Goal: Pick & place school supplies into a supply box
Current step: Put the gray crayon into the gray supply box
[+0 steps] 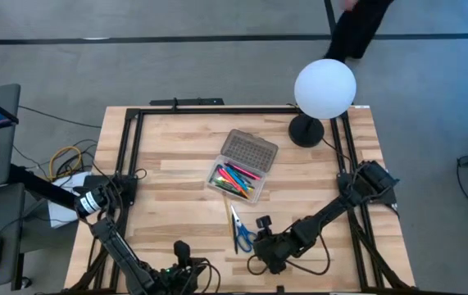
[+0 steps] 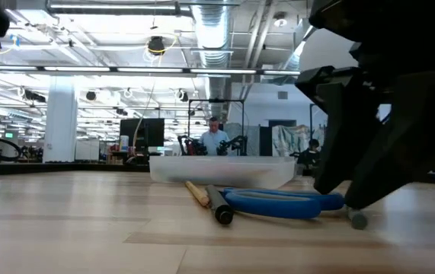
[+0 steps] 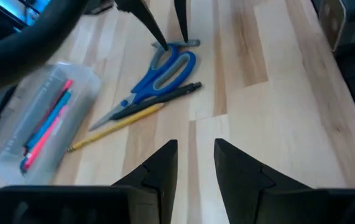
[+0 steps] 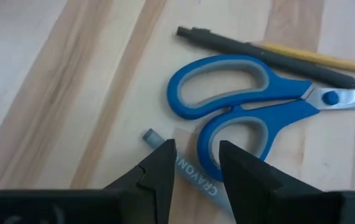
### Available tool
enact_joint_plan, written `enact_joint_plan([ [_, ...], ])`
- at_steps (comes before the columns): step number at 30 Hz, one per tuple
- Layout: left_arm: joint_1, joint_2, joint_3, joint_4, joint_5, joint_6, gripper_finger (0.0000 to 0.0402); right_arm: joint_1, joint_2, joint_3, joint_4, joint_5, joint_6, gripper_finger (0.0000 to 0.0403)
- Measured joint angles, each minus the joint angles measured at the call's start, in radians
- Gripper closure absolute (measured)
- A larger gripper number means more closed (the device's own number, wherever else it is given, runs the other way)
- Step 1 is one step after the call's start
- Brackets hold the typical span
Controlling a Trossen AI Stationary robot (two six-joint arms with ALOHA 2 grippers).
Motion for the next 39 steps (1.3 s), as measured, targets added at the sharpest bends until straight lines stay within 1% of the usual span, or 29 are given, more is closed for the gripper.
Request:
enact_joint_plan([
  [6, -0.002, 0.0, 0.0, 0.0, 0.031, -0.03, 0.0301, 0.012, -0.005, -0.002, -0.045, -0.013, 0.0, 0.0282],
  [9, -0.003, 0.0, 0.0, 0.0, 0.033, -0.032, 0.0301, 0.014, -0.006, -0.002, -0.068, -0.005, 0.007, 0.0282],
  [13, -0.004, 0.0, 0.0, 0.0, 0.033, -0.032, 0.0301, 0.006, -0.008, 0.0, -0.112, -0.004, 0.061, 0.0282],
  [19, -0.004, 0.0, 0.0, -0.001, 0.033, -0.031, 0.0301, 0.004, -0.009, 0.0, -0.12, 0.004, 0.08, 0.0282],
  [27, -0.004, 0.0, 0.0, -0.001, 0.03, -0.026, 0.0301, 0.011, -0.008, -0.001, -0.12, 0.012, 0.08, 0.0301],
  [32, -0.004, 0.0, 0.0, -0.001, 0.029, -0.023, 0.0301, 0.012, -0.007, -0.002, -0.124, 0.035, 0.086, 0.0311],
  [37, -0.004, 0.0, 0.0, -0.001, 0.028, -0.023, 0.0301, 0.026, -0.005, -0.004, -0.127, 0.088, 0.082, 0.0312],
  [39, -0.004, 0.0, 0.0, -0.001, 0.027, -0.023, 0.0301, 0.026, -0.005, -0.004, -0.129, 0.091, 0.082, 0.0312],
])
